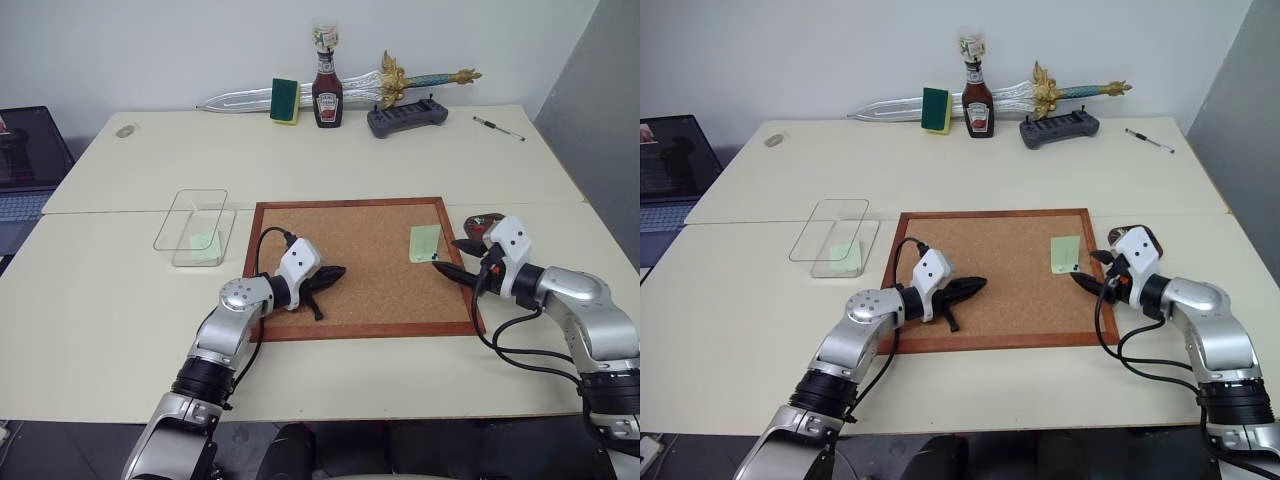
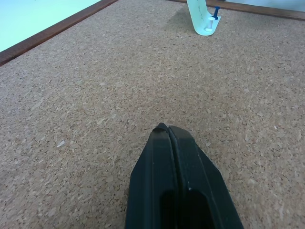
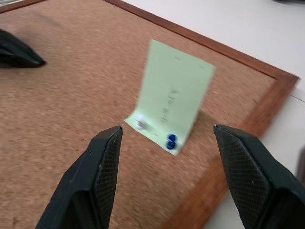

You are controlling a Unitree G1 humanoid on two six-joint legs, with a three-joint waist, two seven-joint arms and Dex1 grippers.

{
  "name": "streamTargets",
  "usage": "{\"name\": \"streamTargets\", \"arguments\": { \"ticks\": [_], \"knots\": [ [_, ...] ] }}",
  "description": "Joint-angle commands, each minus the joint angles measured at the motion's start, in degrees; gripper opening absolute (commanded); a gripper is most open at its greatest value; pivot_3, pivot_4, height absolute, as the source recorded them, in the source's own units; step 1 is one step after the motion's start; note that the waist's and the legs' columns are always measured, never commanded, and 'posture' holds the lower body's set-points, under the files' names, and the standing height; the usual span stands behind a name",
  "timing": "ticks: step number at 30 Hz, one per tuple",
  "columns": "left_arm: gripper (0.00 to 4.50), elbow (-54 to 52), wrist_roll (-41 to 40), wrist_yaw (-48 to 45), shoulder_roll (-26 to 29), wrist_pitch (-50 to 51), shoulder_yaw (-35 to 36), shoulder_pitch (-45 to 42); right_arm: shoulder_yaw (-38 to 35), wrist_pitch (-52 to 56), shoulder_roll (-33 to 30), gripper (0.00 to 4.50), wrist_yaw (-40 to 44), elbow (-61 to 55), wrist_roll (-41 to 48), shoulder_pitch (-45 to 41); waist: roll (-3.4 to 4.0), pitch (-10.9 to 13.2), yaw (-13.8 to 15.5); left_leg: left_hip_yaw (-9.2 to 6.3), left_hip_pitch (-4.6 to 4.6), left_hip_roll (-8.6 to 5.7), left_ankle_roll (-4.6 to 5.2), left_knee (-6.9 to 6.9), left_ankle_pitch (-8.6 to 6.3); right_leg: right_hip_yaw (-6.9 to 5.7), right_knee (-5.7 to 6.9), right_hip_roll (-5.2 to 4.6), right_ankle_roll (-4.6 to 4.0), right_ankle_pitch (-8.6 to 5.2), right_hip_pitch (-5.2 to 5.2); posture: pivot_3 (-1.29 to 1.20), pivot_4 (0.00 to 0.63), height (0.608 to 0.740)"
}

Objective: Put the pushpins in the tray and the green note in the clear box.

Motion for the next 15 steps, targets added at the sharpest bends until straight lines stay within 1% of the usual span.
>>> {"name": "streamTargets", "arguments": {
  "ticks": [1, 9, 11, 12, 13, 14, 15],
  "knots": [
    [0.0, 2.1, 1.9, -1.1, 0.3, 1.3, -3.1, 2.3, 1.4, -3.6, 0.0, 3.23, 0.9, 1.1, -1.5, -2.2, 0.0, 0.0, 0.0, 0.0, 0.0, 0.0, 0.0, 0.0, 0.0, 0.0, 0.0, 0.0, 0.0, 0.0, 0.0, 0.0, 0.15, 0.74],
    [0.0, 2.0, 2.0, -1.0, 0.3, 1.4, -3.2, 2.5, 4.3, -8.4, 0.6, 3.23, 2.2, 6.2, -3.7, -4.4, 0.0, 0.0, 0.0, 0.01, 0.01, 0.0, 0.0, 0.0, 0.0, 0.0, -0.01, 0.0, 0.0, 0.0, 0.0, 0.0, 0.15, 0.74],
    [0.0, 2.0, 2.0, -1.0, 0.3, 1.4, -3.2, 2.5, 4.6, -9.4, 1.0, 2.86, 2.5, 7.6, -4.0, -4.9, 0.0, 0.0, 0.0, 0.01, 0.01, 0.0, 0.0, 0.0, 0.0, 0.0, 0.0, 0.0, 0.0, 0.0, 0.0, 0.0, 0.15, 0.74],
    [0.0, 2.0, 2.0, -1.0, 0.3, 1.4, -3.2, 2.5, 4.7, -9.8, 1.2, 2.76, 2.6, 8.3, -4.2, -5.1, 0.0, 0.0, 0.0, 0.01, 0.01, 0.0, 0.0, 0.0, 0.0, 0.01, -0.01, 0.0, 0.0, 0.0, 0.0, 0.0, 0.15, 0.74],
    [0.0, 2.0, 2.0, -1.0, 0.3, 1.4, -3.2, 2.5, 4.8, -10.2, 1.3, 2.48, 2.7, 8.9, -4.4, -5.3, 0.0, 0.0, 0.0, 0.0, 0.0, 0.0, 0.0, 0.0, 0.0, 0.0, -0.01, 0.0, 0.0, 0.0, 0.0, 0.0, 0.15, 0.74],
    [0.0, 2.0, 2.0, -1.0, 0.3, 1.4, -3.2, 2.5, 4.9, -10.5, 1.4, 2.4, 2.8, 9.3, -4.5, -5.5, 0.0, 0.0, 0.0, 0.0, 0.0, 0.0, 0.0, 0.0, 0.0, 0.0, -0.01, 0.0, 0.0, 0.0, 0.0, 0.0, 0.15, 0.74],
    [0.0, 1.9, 2.0, -1.0, 0.3, 1.4, -3.1, 2.6, 5.0, -10.8, 1.5, 2.19, 2.9, 9.8, -4.6, -5.7, 0.0, 0.0, 0.0, 0.0, 0.01, 0.0, 0.0, 0.0, 0.0, 0.0, -0.01, 0.0, 0.0, 0.0, 0.0, 0.0, 0.15, 0.74]
  ]
}}
